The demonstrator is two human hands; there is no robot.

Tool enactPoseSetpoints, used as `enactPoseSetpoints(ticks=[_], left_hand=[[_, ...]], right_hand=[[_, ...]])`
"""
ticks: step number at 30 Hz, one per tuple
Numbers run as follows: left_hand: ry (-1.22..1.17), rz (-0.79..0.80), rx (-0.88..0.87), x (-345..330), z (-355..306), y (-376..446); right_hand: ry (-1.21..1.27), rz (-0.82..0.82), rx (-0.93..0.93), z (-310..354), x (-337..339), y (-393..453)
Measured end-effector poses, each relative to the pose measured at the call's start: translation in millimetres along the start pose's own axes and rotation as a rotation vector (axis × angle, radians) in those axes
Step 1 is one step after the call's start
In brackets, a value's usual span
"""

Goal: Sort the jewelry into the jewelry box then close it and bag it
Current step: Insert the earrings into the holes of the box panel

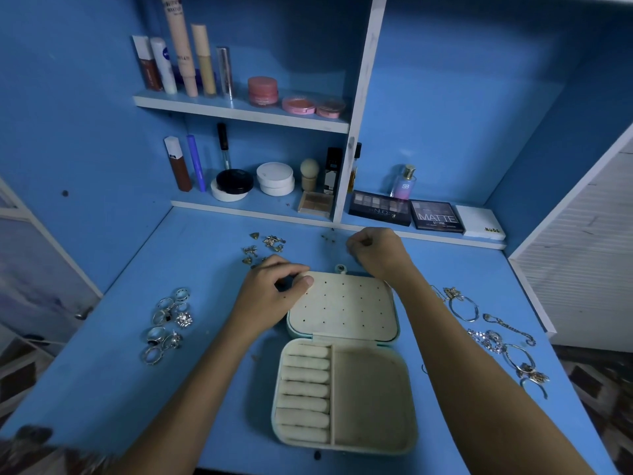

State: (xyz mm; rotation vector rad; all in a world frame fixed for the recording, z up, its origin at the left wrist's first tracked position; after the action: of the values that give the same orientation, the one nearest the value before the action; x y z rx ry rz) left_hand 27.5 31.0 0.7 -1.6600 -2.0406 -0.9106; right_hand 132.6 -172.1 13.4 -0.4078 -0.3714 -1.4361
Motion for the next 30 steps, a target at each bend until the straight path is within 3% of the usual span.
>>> enactPoseSetpoints(ticks=[16, 25, 30], left_hand=[[-0.258, 0.074, 0.122, 8.7, -10.4, -6.1], [-0.391, -0.031, 0.025, 33.7, -39.6, -35.1], [-0.325, -0.104, -0.057, 48.5, -48.7, -69.7]], right_hand=[[0.555, -0.122, -0.141, -33.7, 38.0, -37.6], [0.605, -0.024, -0.055, -8.2, 44.5, -57.1], [0.629, 0.083, -0.07, 10.7, 36.4, -75.3]])
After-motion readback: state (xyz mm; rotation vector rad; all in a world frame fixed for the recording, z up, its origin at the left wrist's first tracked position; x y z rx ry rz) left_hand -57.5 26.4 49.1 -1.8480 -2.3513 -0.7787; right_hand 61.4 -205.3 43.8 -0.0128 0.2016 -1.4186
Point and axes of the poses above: each hand's wrist, its own y-axis towards the middle knuckle, its own x-axis out of the back of the hand, z = x × y, the point moved 7 cm from there along y, towards the middle knuckle, and after that the axes turned 10 degrees about y, right-handed, at the moved point
